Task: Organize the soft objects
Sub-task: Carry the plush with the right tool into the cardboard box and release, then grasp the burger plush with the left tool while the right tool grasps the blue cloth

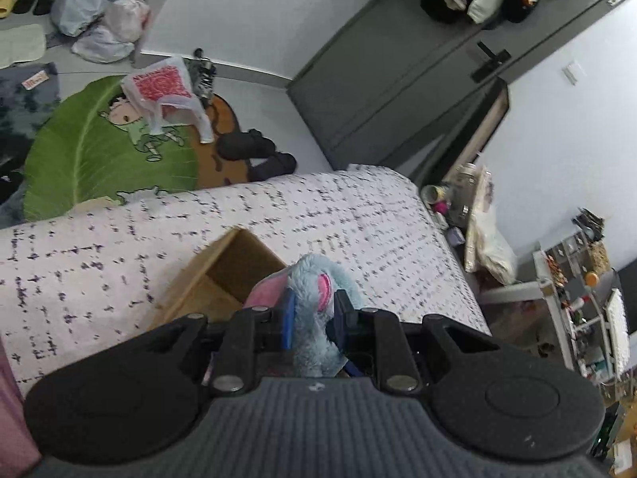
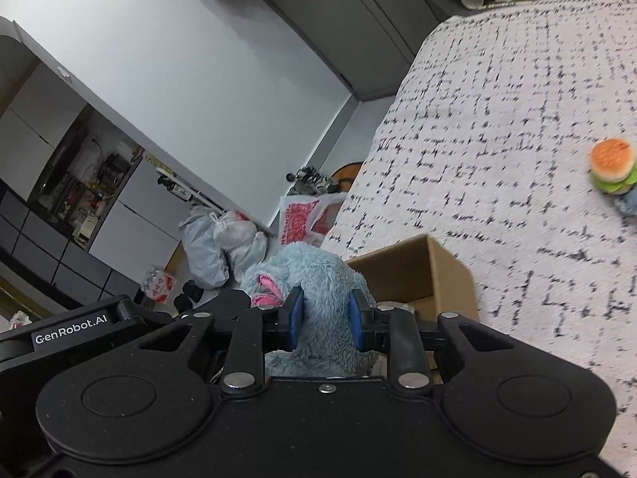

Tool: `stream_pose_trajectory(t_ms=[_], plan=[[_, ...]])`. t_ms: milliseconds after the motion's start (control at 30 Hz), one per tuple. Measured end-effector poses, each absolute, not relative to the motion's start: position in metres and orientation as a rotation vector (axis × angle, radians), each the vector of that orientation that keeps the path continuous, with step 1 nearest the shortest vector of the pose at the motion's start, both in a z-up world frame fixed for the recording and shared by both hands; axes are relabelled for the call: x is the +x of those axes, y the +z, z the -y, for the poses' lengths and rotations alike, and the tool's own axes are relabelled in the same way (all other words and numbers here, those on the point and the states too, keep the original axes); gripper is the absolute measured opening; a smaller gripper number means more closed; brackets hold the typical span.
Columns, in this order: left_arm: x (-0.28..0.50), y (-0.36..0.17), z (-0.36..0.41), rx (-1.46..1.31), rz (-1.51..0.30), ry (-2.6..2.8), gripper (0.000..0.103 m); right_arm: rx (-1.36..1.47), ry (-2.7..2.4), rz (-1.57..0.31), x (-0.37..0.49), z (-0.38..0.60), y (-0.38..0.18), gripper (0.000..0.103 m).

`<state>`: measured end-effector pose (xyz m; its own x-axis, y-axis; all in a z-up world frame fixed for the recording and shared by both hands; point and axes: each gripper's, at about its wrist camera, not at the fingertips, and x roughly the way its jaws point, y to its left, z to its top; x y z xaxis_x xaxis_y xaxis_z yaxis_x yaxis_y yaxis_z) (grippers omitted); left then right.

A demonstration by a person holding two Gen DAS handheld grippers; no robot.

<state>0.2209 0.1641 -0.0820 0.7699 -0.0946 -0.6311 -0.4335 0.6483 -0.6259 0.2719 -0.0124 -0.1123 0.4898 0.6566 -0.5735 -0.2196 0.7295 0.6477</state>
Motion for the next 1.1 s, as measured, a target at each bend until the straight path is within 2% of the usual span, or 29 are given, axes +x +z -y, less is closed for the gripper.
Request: stream_pose_trajectory(t_ms=[67,167,300,400,467,633,767,1100], plan=[[0.222,-0.086,-0.168,-0.868,-0.699,0.238,0.021,0.554,0.557,-0.945,0.274,0.011,-0.117,0.031],[0.224,-0.086,-0.168,-0.833,-0.707,0.269,0.024,0.555,0.553,-0.95,0.272,0.017,-0.119,0.05],[0.225,-0.086,-0.166,-0.833,-0.711,0.27,0.025,0.525,0.53,-0.94,0.266,0.034,-0.113,0.062],[0.226,-0.086,-0.164,-0.836,-0.721,0.271,0.034,0.488,0.492,-0.93,0.262,0.05,-0.106,0.071],[0.226,-0.087,-0.16,-0.832,-0.731,0.281,0.044,0.474,0.478,-0.924,0.26,0.061,-0.102,0.073],[0.225,-0.087,-0.149,-0.845,-0.739,0.307,0.058,0.439,0.434,-0.892,0.255,0.085,-0.096,0.088],[0.222,-0.086,-0.136,-0.826,-0.713,0.326,0.074,0.413,0.407,-0.886,0.251,0.107,-0.091,0.089],[0.226,-0.08,-0.106,-0.77,-0.71,0.272,0.082,0.371,0.363,-0.868,0.246,0.154,-0.076,0.096]])
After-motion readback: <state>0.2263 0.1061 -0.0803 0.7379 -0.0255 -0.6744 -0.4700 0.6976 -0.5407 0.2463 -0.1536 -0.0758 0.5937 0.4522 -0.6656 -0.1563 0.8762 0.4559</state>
